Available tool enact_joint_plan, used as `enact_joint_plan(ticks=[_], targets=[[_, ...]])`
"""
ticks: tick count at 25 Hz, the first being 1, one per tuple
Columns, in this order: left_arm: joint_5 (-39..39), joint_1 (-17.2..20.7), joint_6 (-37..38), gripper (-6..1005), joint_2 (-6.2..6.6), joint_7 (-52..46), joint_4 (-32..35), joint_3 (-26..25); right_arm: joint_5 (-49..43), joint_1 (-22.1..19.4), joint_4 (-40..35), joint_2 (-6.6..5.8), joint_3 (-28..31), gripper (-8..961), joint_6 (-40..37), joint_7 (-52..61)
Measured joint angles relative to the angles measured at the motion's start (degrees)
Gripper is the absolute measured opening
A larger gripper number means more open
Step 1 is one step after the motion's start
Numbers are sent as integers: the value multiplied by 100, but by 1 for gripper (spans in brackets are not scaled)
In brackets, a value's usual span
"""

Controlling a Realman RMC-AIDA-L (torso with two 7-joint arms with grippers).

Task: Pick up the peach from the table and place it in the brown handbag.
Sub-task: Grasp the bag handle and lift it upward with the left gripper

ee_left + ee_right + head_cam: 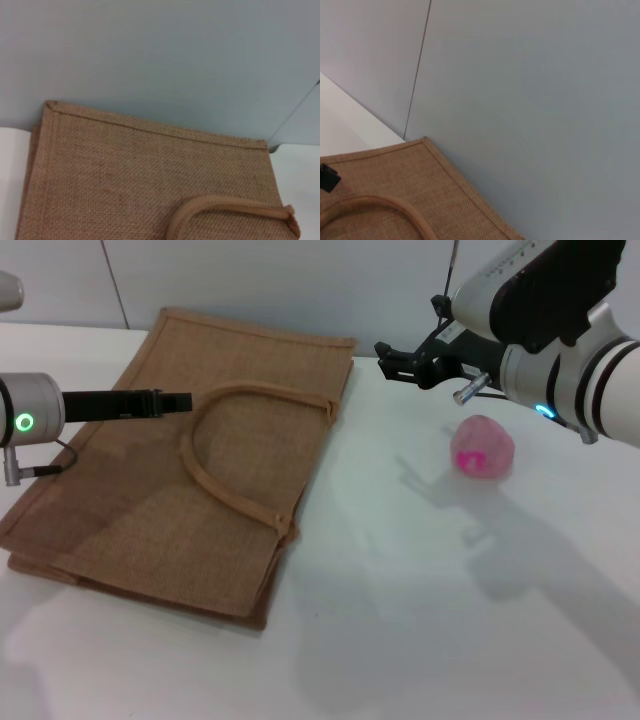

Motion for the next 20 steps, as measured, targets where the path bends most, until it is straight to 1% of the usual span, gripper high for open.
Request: enact_joint_plan(ticks=[11, 20], targets=[[-45, 85, 123, 275, -23, -47, -42, -21, -32, -38, -95, 0, -26, 868, 0, 0], [-50, 80, 193, 275, -43, -3, -177, 20, -45, -4, -135, 0, -35, 868, 127, 0]])
